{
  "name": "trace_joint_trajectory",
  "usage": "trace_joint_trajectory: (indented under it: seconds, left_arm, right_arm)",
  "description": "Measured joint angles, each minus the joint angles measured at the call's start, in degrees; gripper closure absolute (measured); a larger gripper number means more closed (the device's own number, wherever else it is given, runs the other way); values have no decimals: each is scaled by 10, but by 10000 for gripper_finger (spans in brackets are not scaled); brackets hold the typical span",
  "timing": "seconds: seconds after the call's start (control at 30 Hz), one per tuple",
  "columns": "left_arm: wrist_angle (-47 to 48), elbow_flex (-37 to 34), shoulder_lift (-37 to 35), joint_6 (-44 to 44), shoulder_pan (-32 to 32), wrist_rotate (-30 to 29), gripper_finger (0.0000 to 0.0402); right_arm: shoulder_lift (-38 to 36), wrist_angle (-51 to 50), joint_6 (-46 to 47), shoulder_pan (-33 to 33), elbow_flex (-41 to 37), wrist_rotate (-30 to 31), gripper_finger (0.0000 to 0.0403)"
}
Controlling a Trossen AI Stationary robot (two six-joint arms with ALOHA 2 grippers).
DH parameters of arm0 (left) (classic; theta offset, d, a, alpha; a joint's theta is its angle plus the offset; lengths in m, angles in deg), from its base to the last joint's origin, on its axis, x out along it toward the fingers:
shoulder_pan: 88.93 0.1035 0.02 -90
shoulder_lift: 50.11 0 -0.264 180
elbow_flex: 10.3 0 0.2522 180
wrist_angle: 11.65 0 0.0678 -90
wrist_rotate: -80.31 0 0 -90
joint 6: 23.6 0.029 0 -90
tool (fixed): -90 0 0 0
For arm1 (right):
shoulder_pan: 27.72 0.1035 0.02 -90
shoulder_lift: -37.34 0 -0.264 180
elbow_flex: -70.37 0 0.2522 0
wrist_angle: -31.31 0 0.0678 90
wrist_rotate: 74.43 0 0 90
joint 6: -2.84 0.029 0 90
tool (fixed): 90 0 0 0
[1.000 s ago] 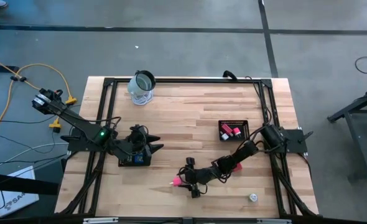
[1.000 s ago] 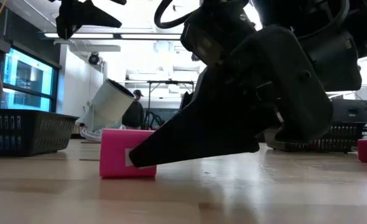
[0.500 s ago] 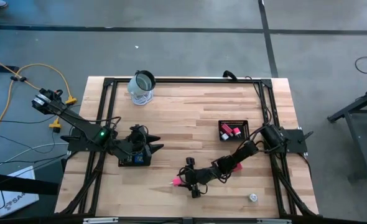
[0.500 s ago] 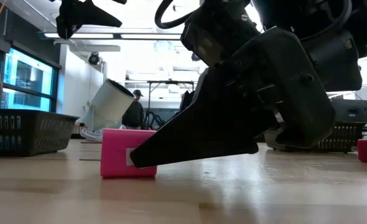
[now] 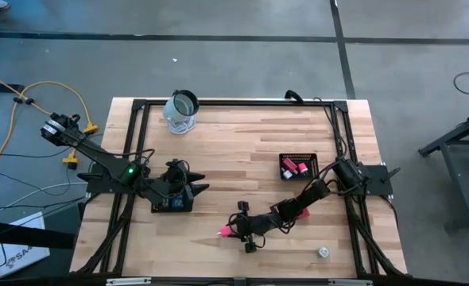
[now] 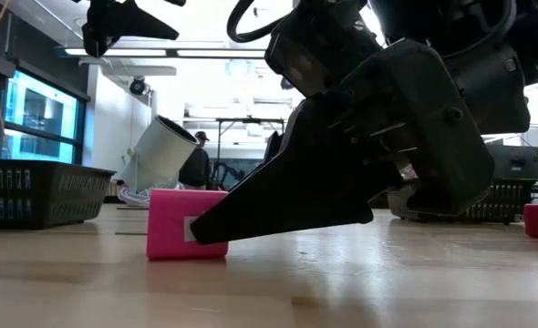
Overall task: Pick & Place Office items
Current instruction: Put the pink charger adapter into the right black bin
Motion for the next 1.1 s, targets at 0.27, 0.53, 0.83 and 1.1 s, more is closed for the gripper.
trace_joint_trajectory:
  seconds: [0.27, 0.53, 0.83, 1.1]
  left_arm:
    - [0, 0, 0, 0, 0, 0, 208]
    - [0, 0, 0, 0, 0, 0, 208]
    - [0, 0, 0, 0, 0, 0, 208]
    - [0, 0, 0, 0, 0, 0, 208]
  right_arm:
    - [0, 0, -2, 1, 0, 0, 250]
    - [0, 5, -3, 5, 0, 12, 257]
    - [0, 8, -15, 13, 0, 32, 259]
    - [-42, -40, -16, 13, 0, 83, 259]
